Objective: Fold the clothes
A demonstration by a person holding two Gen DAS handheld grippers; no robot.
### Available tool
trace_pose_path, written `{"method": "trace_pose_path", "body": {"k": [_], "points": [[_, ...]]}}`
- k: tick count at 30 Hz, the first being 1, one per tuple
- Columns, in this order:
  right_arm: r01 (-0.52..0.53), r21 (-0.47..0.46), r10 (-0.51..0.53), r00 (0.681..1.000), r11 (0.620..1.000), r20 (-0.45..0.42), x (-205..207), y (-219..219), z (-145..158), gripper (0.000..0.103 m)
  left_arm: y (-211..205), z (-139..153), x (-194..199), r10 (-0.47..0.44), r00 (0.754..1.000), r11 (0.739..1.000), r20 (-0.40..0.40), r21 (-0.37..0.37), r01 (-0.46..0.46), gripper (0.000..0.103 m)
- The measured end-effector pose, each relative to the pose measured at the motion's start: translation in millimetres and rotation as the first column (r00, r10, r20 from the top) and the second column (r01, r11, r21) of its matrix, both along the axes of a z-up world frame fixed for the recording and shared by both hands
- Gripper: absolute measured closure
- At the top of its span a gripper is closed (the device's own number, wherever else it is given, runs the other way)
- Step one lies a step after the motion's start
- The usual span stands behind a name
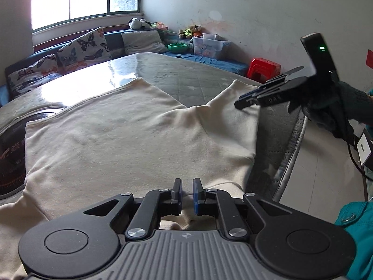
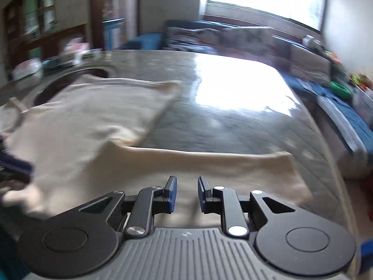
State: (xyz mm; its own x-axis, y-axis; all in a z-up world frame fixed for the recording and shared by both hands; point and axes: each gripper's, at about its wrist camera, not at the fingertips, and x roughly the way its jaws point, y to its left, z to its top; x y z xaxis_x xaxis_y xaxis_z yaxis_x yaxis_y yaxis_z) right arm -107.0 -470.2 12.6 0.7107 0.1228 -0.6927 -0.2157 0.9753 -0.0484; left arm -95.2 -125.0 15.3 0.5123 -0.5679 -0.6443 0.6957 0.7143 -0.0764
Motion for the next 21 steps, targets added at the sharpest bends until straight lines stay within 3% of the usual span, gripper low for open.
{"method": "trace_pose_path", "body": {"k": [8,21], "points": [[0.015,0.002,-0.015,1.0,1.0,0.008,27,-2,11,0.077,-5,-1,-1,-0.024,1.0,1.0,-0.005,-0.003,0.024,0.091],[0.012,0.01,-0.012,1.0,1.0,0.02,79,5,29,0.077,5,6,9,0.004,1.0,1.0,-0.03,-0.025,-0.005,0.09]]}}
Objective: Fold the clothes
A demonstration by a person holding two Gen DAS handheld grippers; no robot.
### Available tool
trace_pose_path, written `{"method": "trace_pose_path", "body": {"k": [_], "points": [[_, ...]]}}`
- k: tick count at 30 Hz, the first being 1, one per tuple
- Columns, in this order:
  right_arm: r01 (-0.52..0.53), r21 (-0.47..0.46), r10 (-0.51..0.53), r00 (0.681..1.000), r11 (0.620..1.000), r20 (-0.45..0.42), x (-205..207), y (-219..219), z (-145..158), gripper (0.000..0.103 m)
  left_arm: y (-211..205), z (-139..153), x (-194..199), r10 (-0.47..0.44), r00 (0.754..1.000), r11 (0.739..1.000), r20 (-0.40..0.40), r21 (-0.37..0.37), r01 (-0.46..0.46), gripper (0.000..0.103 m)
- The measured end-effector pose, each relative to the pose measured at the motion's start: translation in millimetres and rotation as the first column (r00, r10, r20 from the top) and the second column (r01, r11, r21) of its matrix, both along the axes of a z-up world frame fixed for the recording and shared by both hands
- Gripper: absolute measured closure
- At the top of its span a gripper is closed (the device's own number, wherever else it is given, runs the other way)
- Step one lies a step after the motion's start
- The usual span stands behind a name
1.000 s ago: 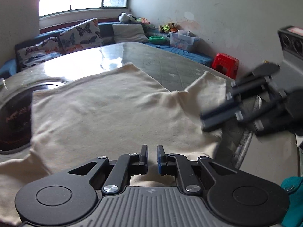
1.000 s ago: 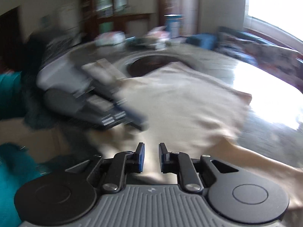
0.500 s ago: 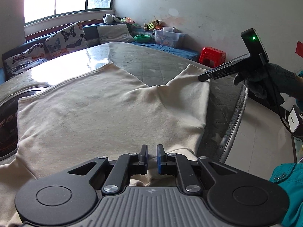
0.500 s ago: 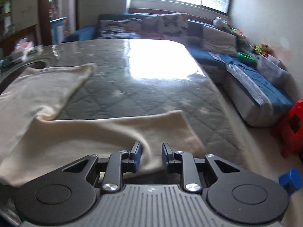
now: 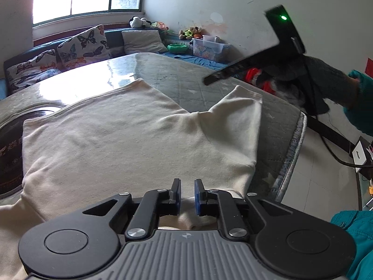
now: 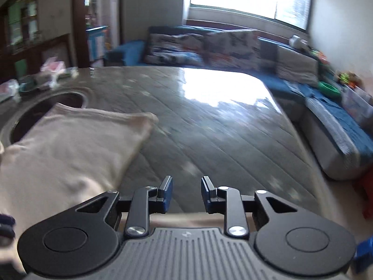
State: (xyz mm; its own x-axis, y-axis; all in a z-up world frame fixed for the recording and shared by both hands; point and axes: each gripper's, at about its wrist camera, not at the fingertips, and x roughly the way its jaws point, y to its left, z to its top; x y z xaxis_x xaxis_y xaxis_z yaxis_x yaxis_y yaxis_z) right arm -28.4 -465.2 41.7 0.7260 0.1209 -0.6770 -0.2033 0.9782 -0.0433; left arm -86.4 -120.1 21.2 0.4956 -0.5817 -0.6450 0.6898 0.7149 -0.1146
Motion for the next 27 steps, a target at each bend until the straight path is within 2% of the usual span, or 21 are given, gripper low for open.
{"method": "trace_pose_path", "body": {"k": [3,7,12,16,20,24,27], "points": [[-0.068,0.01,0.068,0.998,0.998,0.002,34,28,1,0.078,8,2,3,0.03,1.0,1.0,0.0,-0.002,-0.03,0.09],[-0.088,0.026,0.089,0.996,0.996,-0.031,79,53,-10,0.079,20,6,8,0.075,0.997,0.997,0.005,-0.004,-0.075,0.09],[-0.079,0.014,0.08,0.994,0.997,-0.069,116,64,-29,0.093,42,10,25,0.169,0.986,0.986,0.0,-0.003,-0.169,0.089],[-0.066,0.006,0.066,0.996,0.998,-0.067,129,66,-35,0.094,61,11,42,0.26,0.965,0.965,-0.017,-0.009,-0.26,0.089],[-0.07,-0.014,0.069,0.996,0.997,-0.061,142,71,-36,0.093,77,6,53,0.351,0.935,0.936,-0.053,-0.01,-0.352,0.089],[-0.082,-0.044,0.081,0.996,0.996,-0.031,133,77,-27,0.09,92,3,53,0.41,0.908,0.91,-0.083,-0.019,-0.413,0.088],[-0.134,-0.053,0.134,0.991,0.99,0.001,112,83,-14,0.089,101,4,47,0.435,0.896,0.898,-0.087,-0.03,-0.439,0.083]]}}
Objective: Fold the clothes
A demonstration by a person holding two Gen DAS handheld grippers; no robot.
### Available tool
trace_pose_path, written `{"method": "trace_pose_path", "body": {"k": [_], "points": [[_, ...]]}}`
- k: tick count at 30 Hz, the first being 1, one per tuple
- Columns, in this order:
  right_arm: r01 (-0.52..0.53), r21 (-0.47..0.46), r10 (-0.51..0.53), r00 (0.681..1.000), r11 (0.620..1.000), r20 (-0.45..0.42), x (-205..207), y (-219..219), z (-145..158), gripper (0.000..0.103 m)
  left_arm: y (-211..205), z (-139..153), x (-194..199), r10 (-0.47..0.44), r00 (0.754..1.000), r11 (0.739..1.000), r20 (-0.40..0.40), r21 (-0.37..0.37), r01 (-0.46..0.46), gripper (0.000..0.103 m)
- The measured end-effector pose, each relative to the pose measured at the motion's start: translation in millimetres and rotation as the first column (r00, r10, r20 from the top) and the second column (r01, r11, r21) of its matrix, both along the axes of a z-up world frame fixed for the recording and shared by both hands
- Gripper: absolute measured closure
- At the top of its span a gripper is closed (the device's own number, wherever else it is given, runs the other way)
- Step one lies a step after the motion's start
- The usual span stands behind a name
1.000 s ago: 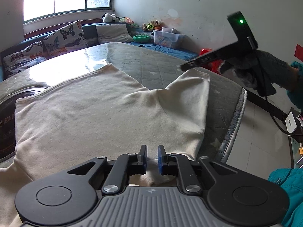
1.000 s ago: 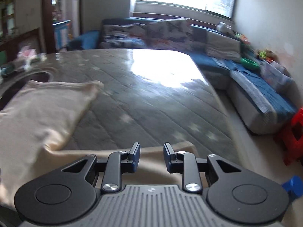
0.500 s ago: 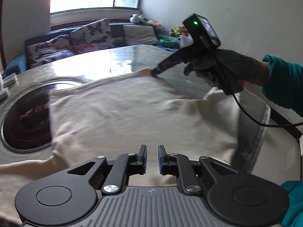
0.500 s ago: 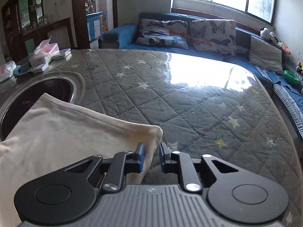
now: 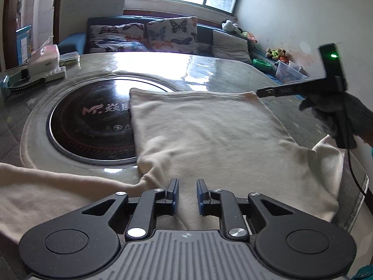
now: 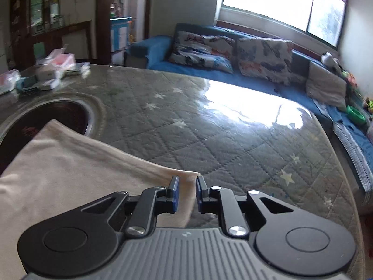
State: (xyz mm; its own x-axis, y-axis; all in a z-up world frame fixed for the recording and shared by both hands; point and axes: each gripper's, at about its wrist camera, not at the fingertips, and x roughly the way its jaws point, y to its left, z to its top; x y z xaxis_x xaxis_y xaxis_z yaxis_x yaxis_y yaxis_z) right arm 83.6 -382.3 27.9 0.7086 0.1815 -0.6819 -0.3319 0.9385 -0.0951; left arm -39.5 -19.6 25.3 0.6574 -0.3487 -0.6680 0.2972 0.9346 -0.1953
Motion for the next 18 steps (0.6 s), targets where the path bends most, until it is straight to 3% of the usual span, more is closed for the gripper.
{"method": "trace_pose_path", "body": {"k": [4,6,9,12,14,18], "points": [[-0.133,0.007,0.133,0.991,0.991,0.005,-43,21,11,0.086,8,3,-8,0.036,0.999,0.999,0.012,-0.006,-0.036,0.083],[-0.202,0.013,0.202,0.979,0.979,-0.006,-64,34,11,0.08,14,7,-13,0.055,0.998,0.998,0.021,-0.017,-0.055,0.082],[-0.308,0.018,0.308,0.951,0.951,-0.02,-95,56,9,0.08,27,13,-23,0.093,0.995,0.996,0.045,-0.007,-0.093,0.072],[-0.409,0.021,0.409,0.912,0.912,-0.027,-121,83,5,0.08,45,16,-31,0.158,0.986,0.987,0.058,0.004,-0.158,0.072],[-0.473,0.022,0.474,0.88,0.881,-0.033,-136,102,3,0.08,59,17,-35,0.219,0.974,0.975,0.064,0.015,-0.221,0.072],[-0.479,0.045,0.48,0.877,0.877,-0.031,-124,126,-2,0.081,90,18,-42,0.387,0.917,0.918,0.094,0.053,-0.393,0.072]]}}
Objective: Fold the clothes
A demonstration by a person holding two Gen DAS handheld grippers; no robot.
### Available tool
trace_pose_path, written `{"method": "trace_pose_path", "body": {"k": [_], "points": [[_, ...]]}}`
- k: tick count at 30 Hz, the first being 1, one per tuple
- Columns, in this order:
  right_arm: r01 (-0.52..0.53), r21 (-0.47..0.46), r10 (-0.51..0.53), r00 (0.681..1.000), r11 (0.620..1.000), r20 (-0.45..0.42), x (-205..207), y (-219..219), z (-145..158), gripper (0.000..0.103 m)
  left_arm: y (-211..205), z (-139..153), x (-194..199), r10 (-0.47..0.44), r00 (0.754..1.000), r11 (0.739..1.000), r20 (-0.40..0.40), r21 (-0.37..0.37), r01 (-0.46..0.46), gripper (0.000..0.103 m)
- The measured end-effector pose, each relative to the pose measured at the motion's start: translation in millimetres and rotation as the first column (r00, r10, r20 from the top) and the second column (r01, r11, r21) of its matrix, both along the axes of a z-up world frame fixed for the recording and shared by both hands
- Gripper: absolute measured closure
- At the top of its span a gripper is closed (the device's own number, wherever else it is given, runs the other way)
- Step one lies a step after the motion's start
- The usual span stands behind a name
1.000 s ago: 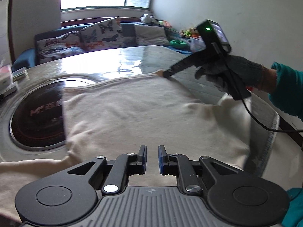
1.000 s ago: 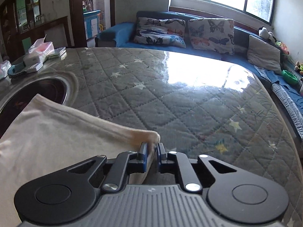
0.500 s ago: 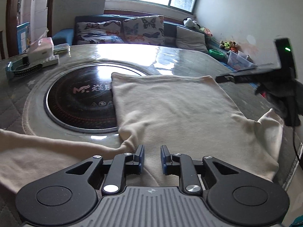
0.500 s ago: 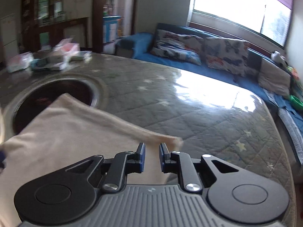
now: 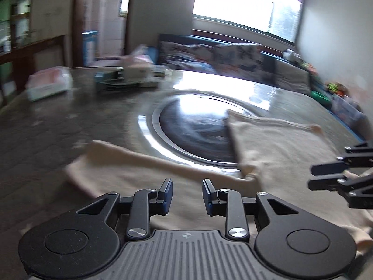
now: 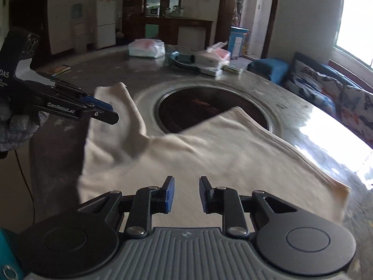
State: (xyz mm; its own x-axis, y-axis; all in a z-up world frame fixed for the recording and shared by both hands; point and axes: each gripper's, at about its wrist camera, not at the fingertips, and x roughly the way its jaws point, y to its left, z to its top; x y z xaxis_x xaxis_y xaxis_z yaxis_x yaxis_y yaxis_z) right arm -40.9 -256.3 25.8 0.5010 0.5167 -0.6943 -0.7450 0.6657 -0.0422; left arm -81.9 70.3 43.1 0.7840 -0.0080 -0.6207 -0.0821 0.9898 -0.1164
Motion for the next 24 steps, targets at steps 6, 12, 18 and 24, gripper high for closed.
{"method": "trace_pose_path", "body": {"k": [6,12,18,24], "points": [[-0.005,0.033,0.006,1.0,0.999,-0.014,19,36,-7,0.081,55,-4,-3,0.283,0.959,0.959,-0.013,-0.007,-0.283,0.069],[-0.021,0.033,0.021,1.0,0.999,-0.004,22,54,-9,0.081,81,-12,-3,0.356,0.933,0.931,-0.052,-0.071,-0.359,0.069],[-0.041,0.014,0.041,0.999,0.999,0.018,17,62,-8,0.081,81,-15,6,0.365,0.929,0.926,-0.051,-0.079,-0.368,0.072],[-0.03,0.022,0.028,0.998,0.999,0.059,6,46,10,0.081,82,-15,12,0.37,0.929,0.922,-0.025,-0.115,-0.371,0.098]]}}
